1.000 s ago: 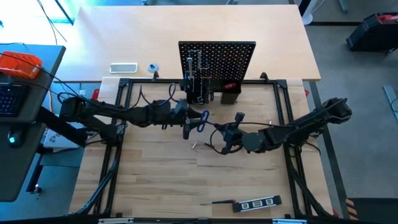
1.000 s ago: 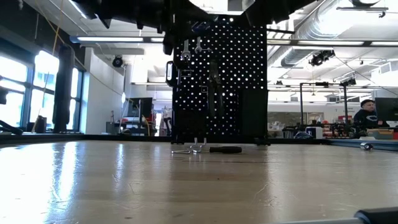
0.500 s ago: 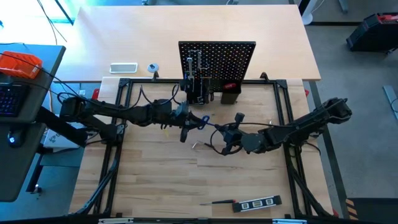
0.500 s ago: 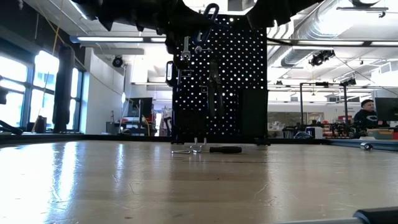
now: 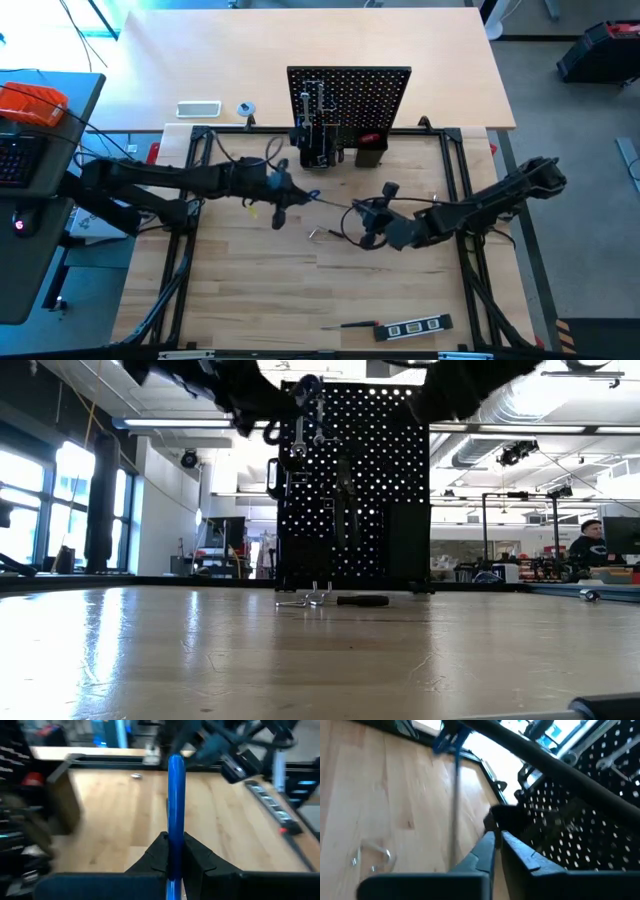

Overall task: Hang tools onto peg board
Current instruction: Put the pick tool into the right bin on the pegboard

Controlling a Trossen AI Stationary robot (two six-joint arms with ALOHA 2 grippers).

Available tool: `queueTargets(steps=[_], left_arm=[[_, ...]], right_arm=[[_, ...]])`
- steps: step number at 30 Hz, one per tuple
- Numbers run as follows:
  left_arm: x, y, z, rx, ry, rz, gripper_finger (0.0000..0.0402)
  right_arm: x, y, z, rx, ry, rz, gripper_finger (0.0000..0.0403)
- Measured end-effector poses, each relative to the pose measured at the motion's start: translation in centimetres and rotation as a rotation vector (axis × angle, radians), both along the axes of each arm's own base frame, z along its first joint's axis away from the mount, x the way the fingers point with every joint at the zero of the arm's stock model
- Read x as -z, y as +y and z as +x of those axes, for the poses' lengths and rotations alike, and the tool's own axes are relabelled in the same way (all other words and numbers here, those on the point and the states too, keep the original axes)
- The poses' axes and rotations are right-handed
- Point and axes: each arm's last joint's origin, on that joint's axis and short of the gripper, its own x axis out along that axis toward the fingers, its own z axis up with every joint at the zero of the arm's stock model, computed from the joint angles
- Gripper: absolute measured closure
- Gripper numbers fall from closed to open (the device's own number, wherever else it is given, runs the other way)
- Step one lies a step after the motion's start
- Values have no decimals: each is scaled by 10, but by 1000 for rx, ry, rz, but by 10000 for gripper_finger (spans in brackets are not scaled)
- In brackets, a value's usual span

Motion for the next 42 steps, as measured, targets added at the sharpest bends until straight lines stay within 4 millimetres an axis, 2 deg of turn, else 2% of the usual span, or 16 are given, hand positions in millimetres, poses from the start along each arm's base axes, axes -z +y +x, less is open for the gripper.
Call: queueTargets(steps=[7, 10, 14, 18, 22, 29, 33, 37, 42], left_arm=[[-33, 3, -24, -79, -79, 139, 386], [-49, 8, -24, -108, -64, 193, 386], [-67, 13, -13, -119, -28, 258, 387], [-85, 23, 7, -133, 21, 313, 387], [-95, 37, 38, -149, 115, 367, 387], [-108, 69, 92, -183, 280, 406, 387], [-115, 84, 116, -213, 352, 449, 387], [-116, 97, 136, -217, 422, 452, 387], [-106, 111, 155, -219, 492, 448, 387]], right_arm=[[16, 8, -21, 111, 51, 86, 316], [24, 10, -31, 162, 68, 175, 306], [32, 13, -44, 215, 96, 270, 304], [34, 18, -49, 223, 73, 322, 304], [39, 22, -52, 219, 66, 358, 304], [63, 25, -67, 226, 80, 460, 304], [80, 29, -76, 215, 62, 518, 304], [93, 32, -83, 186, 27, 559, 304], [103, 33, -88, 156, -8, 593, 304]])
